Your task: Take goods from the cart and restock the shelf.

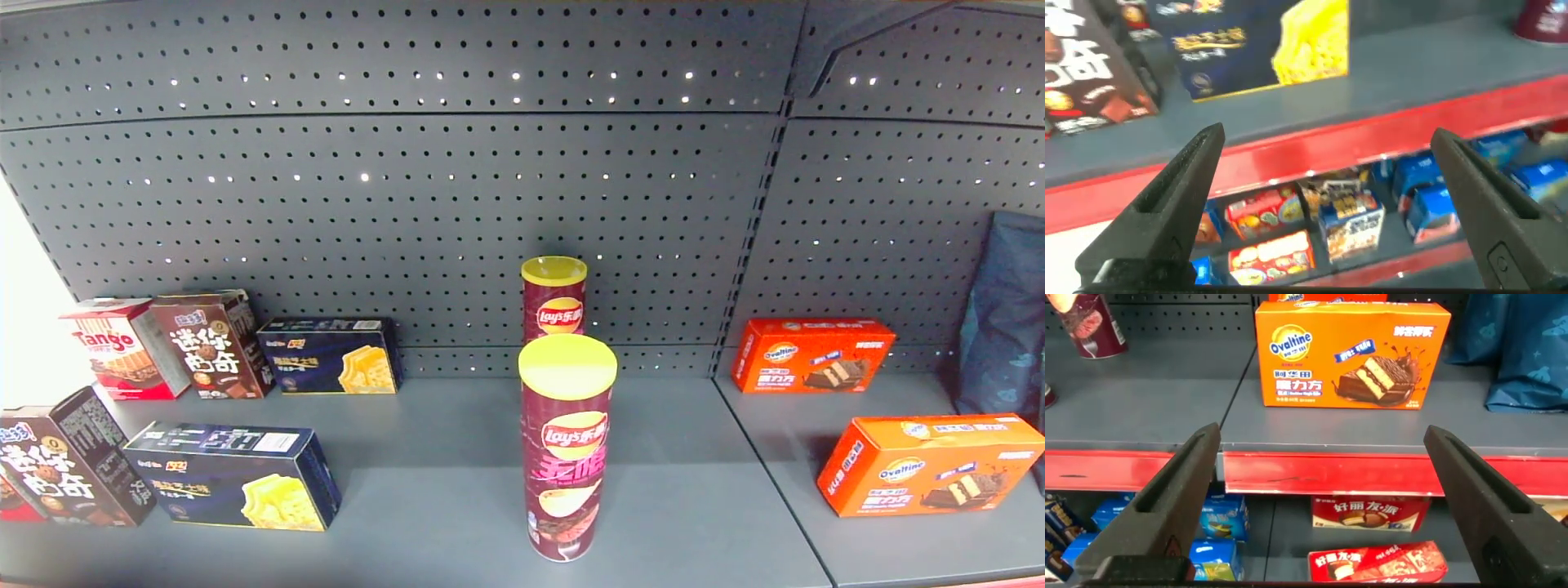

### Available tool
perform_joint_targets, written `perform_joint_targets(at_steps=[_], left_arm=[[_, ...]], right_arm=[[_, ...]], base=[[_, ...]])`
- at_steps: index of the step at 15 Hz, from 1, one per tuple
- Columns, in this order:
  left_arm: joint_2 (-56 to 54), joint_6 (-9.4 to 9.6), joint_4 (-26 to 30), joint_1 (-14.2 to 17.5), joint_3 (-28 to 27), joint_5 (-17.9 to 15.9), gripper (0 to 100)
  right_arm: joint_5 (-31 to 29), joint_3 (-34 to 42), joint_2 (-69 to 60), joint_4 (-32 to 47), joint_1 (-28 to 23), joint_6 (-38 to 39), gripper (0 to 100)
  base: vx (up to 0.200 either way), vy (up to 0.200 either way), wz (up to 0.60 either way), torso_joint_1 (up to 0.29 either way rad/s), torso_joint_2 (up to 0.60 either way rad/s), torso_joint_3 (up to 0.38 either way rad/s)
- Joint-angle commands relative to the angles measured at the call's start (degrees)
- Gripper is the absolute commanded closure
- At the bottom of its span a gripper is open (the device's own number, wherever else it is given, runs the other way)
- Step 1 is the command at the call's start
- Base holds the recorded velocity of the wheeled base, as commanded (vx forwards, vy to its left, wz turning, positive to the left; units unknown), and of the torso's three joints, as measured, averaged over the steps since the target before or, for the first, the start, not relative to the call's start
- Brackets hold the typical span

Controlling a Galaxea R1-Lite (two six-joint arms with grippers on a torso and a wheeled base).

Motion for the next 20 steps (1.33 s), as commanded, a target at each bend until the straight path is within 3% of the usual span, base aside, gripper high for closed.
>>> perform_joint_targets(at_steps=[1, 3, 20], left_arm=[[-5.92, -0.40, -2.22, 2.01, 0.77, 0.42, 0], [-5.83, -1.28, -1.96, 2.01, 0.68, 0.68, 0], [-5.92, -0.93, -1.96, 1.93, 0.68, 0.51, 0]], right_arm=[[0.02, 0.00, 0.09, -0.01, 0.04, -0.01, 0], [0.02, 0.00, 0.09, -0.01, 0.04, -0.01, 0], [0.11, 0.00, 0.09, -0.01, 0.04, -0.10, 0]], base=[[0.000, 0.000, 0.00, 0.000, 0.00, 0.000], [0.000, 0.000, 0.00, 0.000, 0.00, 0.000], [0.000, 0.000, 0.00, 0.000, 0.00, 0.000]])
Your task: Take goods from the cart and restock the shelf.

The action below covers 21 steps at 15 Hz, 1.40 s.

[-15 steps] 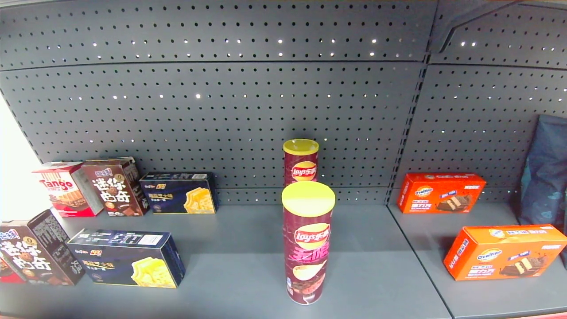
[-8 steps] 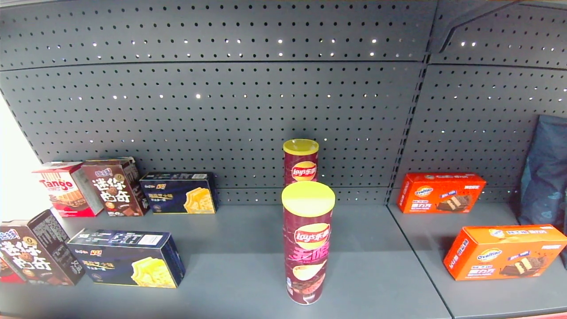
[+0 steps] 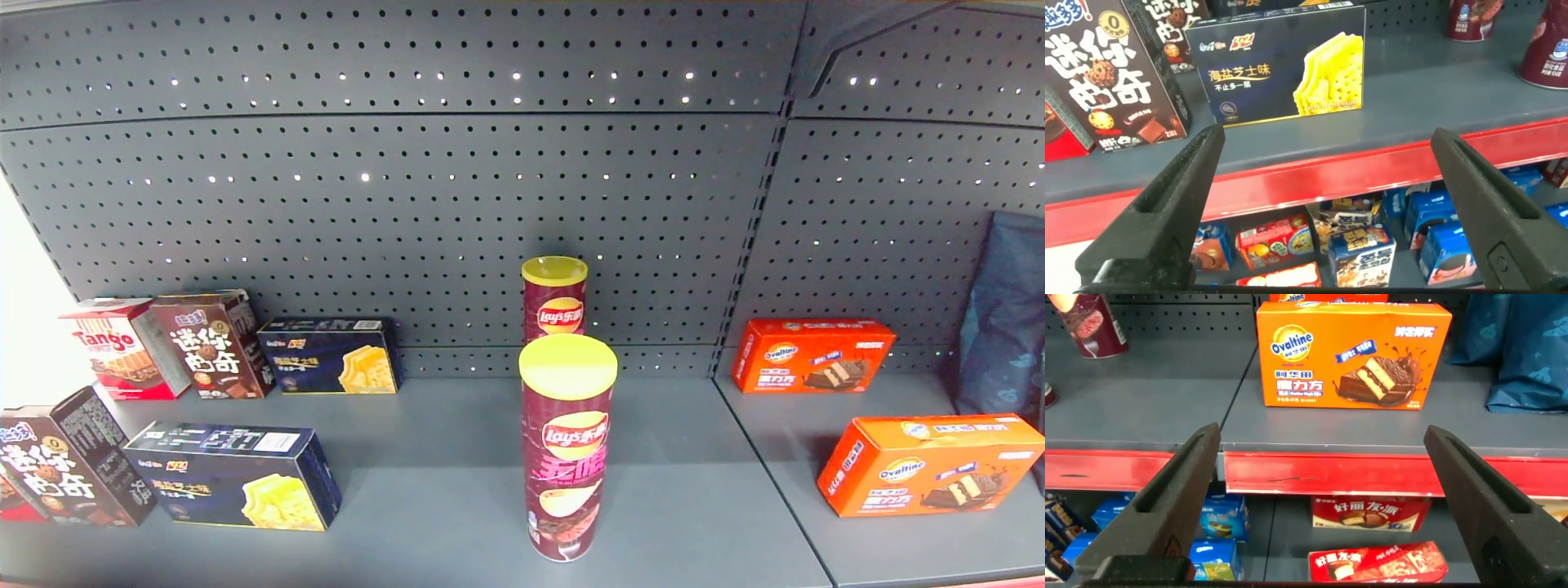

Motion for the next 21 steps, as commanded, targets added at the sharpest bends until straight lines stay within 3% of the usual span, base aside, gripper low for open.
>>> perform_joint_targets(at_steps=[1, 21], left_arm=[[-0.02, 0.03, -0.02, 0.00, 0.01, -0.02, 0], [-0.02, 0.03, -0.02, 0.00, 0.01, -0.02, 0]], right_arm=[[0.03, 0.00, 0.09, -0.01, 0.02, 0.00, 0], [0.03, 0.00, 0.09, -0.01, 0.02, 0.00, 0]], base=[[0.000, 0.000, 0.00, 0.000, 0.00, 0.000], [0.000, 0.000, 0.00, 0.000, 0.00, 0.000]])
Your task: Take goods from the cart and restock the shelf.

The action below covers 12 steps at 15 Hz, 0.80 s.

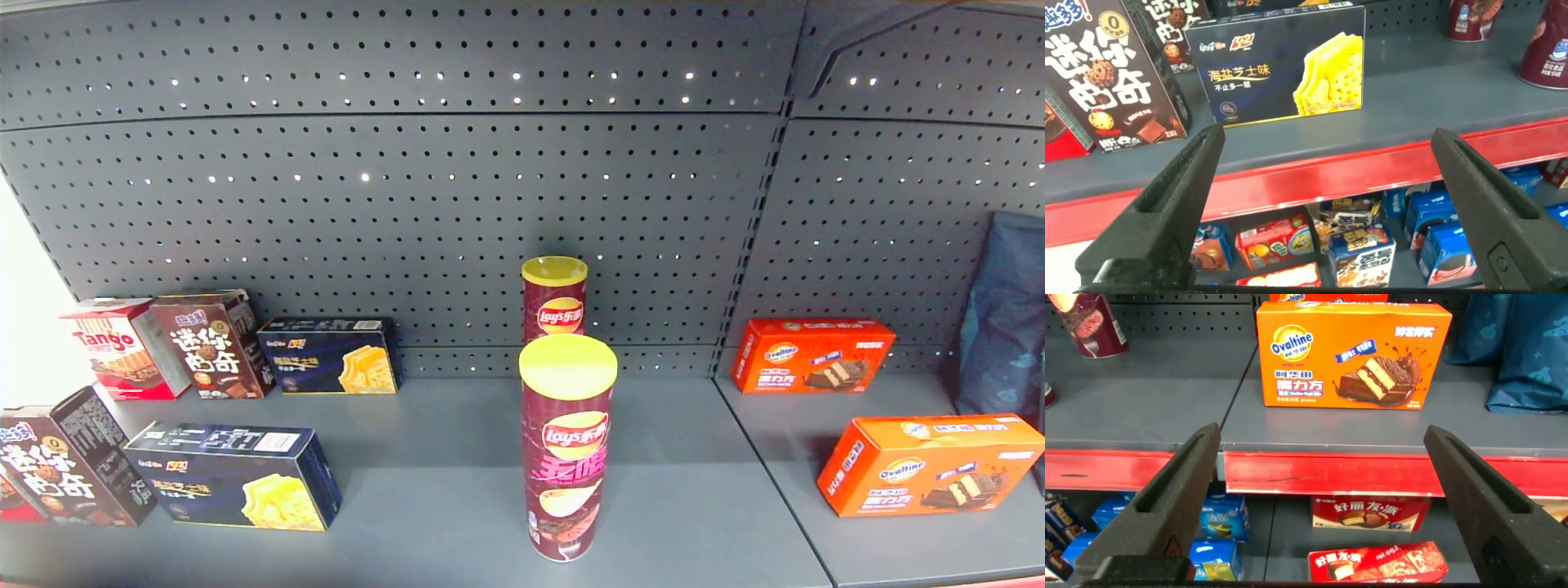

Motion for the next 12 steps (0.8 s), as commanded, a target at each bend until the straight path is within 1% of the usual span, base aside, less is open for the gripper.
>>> perform_joint_targets(at_steps=[1, 2, 12], left_arm=[[-0.01, 0.15, -0.01, 0.00, 0.01, -0.06, 0], [-0.01, -0.03, -0.01, 0.00, 0.01, 0.03, 0], [-0.01, -0.03, -0.01, 0.00, 0.01, 0.03, 0]], right_arm=[[0.02, 0.00, 0.09, -0.01, 0.04, 0.00, 0], [0.02, 0.00, 0.09, -0.01, 0.04, 0.00, 0], [0.02, 0.00, 0.09, -0.01, 0.04, 0.00, 0]], base=[[-0.200, 0.000, 0.00, 0.002, 0.01, -0.002], [-0.200, 0.000, 0.00, 0.007, 0.00, 0.002], [0.000, 0.000, 0.00, 0.000, 0.00, 0.000]])
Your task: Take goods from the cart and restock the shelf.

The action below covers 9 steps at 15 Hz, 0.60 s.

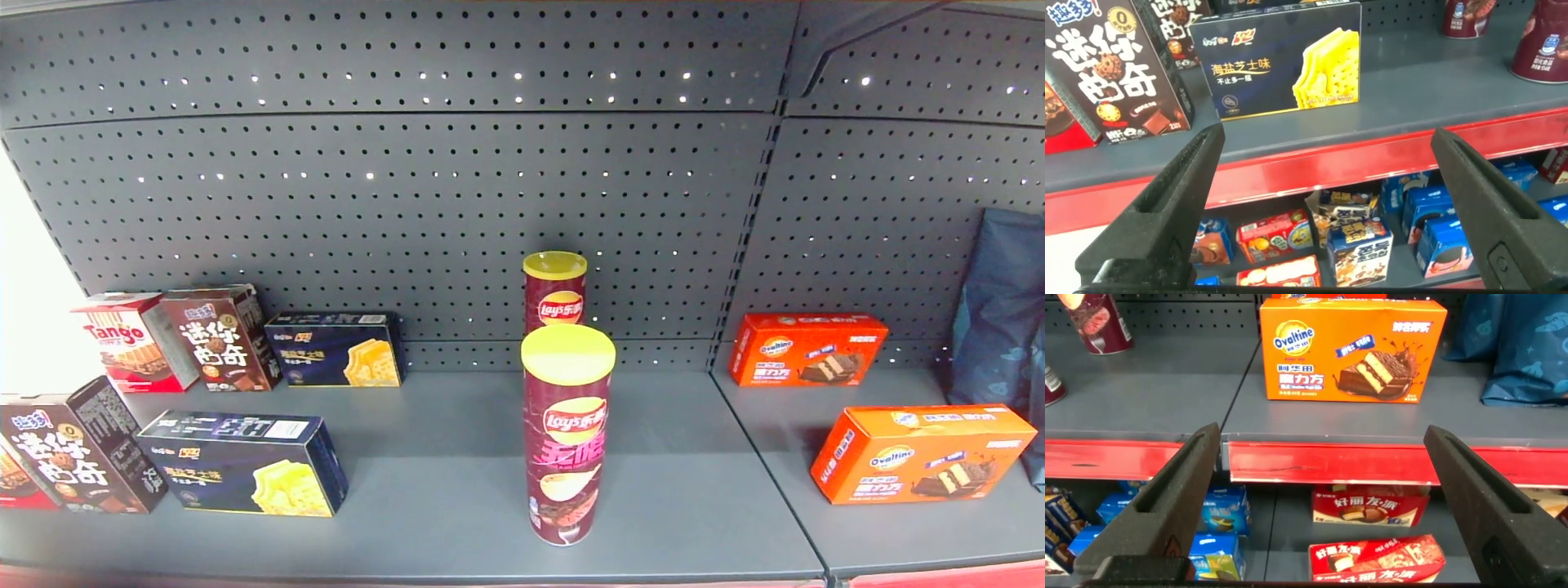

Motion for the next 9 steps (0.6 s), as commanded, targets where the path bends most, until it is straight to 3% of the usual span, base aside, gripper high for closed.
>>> perform_joint_targets(at_steps=[1, 5, 6, 8, 9], left_arm=[[-0.01, 0.15, -0.01, 0.00, 0.01, 0.01, 0], [-0.01, 0.15, -0.01, 0.00, 0.10, -0.08, 0], [-0.01, -0.64, 0.17, 0.09, -0.08, 0.45, 0], [-0.01, -0.47, -0.01, 0.09, 0.10, 0.36, 0], [-0.01, -0.82, -0.01, 0.09, 0.01, 0.54, 0]], right_arm=[[0.02, 0.00, 0.09, -0.01, -0.07, 0.00, 0], [0.02, 0.00, 0.09, -0.01, 0.02, 0.09, 0], [0.02, 0.00, 0.09, -0.01, 0.02, 0.09, 0], [0.02, 0.00, 0.09, -0.01, -0.07, 0.09, 0], [0.02, 0.00, 0.09, -0.01, 0.02, 0.09, 0]], base=[[0.000, 0.000, 0.00, 0.000, 0.00, 0.000], [0.000, 0.000, 0.00, 0.000, 0.00, 0.000], [0.000, 0.000, 0.00, 0.000, 0.00, 0.000], [0.200, 0.000, 0.00, -0.002, 0.00, 0.005], [0.000, 0.000, 0.00, 0.000, 0.00, 0.000]])
